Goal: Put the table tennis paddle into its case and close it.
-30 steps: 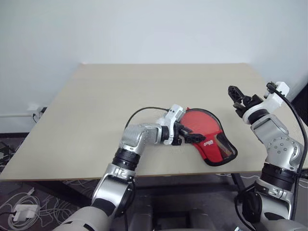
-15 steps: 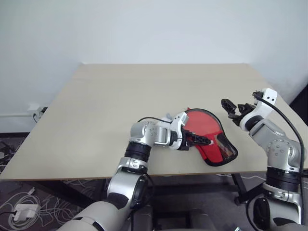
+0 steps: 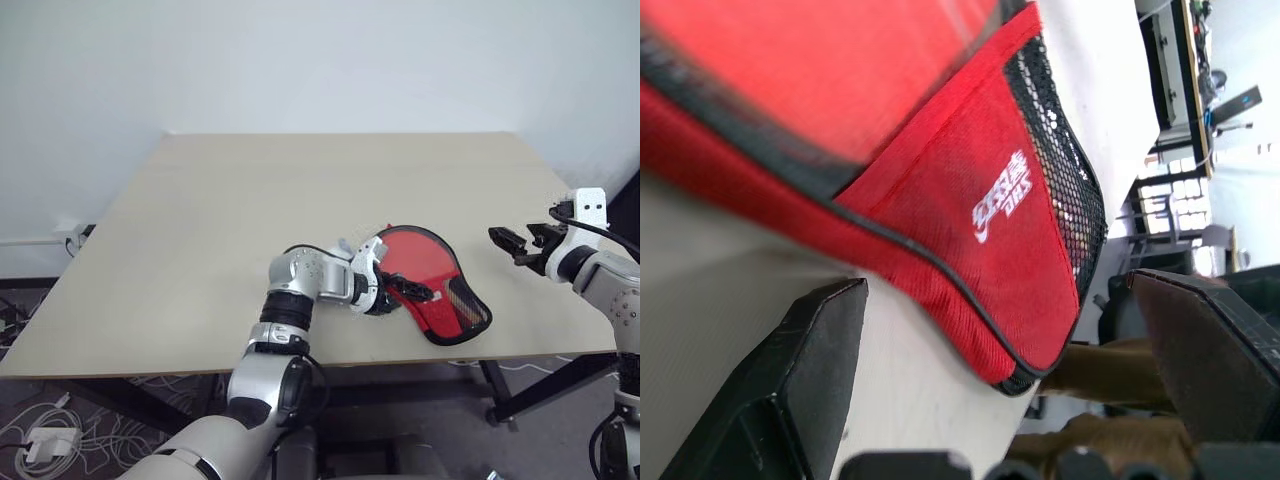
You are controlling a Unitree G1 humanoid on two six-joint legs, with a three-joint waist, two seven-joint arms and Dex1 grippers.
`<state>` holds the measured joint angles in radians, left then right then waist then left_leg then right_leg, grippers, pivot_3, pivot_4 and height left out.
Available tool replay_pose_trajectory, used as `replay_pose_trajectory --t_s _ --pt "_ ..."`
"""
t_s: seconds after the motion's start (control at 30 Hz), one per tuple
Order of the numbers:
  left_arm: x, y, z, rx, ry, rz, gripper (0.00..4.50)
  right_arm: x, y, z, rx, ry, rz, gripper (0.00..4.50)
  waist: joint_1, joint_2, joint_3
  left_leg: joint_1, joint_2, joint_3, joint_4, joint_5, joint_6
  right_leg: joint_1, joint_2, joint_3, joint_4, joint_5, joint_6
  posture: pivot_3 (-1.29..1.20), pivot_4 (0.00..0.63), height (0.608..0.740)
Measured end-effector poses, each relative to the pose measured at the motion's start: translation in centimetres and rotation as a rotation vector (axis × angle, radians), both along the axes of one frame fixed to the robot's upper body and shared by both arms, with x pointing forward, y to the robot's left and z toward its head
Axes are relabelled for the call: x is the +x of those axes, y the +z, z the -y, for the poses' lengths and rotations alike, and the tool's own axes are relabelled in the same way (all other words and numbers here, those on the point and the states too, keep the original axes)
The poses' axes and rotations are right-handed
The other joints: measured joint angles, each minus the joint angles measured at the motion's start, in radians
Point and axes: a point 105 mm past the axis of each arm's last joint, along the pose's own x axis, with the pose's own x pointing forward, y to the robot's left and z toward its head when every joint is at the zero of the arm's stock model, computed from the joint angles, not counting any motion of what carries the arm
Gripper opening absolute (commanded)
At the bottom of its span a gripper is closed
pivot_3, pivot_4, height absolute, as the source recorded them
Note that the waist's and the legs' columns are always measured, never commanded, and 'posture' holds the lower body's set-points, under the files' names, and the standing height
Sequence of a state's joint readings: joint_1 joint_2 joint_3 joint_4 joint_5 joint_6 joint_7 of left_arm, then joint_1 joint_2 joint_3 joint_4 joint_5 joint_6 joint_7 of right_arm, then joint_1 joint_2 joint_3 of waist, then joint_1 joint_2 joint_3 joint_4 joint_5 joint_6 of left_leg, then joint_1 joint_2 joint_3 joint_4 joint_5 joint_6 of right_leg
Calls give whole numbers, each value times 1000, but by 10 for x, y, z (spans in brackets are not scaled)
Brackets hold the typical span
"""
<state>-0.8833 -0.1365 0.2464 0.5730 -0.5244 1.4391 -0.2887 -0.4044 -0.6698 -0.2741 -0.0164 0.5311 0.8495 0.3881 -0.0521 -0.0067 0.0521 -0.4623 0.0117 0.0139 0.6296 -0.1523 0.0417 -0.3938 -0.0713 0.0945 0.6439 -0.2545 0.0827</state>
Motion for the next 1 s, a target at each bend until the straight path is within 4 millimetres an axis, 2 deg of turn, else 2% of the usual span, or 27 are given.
replay_pose_trajectory --t_s 0.23,0.37,0.73,1.0 --pt "-1 5 -15 71 23 -2 4447 1 -1 -1 -4 0 6 4450 1 0 0 0 0 0 0 0 0 0 0 0 0 1 2 0 0 715" --pt "5 1 -20 84 78 -9 4447 2 -2 -4 7 5 13 4450 1 0 0 0 0 0 0 0 0 1 0 0 0 1 2 0 0 715" --pt "14 -8 -13 34 151 -42 4447 4 -6 -7 12 -7 18 4450 6 1 -9 6 -1 0 0 0 0 5 -1 -1 -2 1 -1 0 0 715" --pt "13 -4 -8 27 138 -32 4447 5 -8 -9 18 -18 20 4450 6 1 -11 5 -1 0 0 0 0 4 -1 -1 -2 1 -1 0 0 715"
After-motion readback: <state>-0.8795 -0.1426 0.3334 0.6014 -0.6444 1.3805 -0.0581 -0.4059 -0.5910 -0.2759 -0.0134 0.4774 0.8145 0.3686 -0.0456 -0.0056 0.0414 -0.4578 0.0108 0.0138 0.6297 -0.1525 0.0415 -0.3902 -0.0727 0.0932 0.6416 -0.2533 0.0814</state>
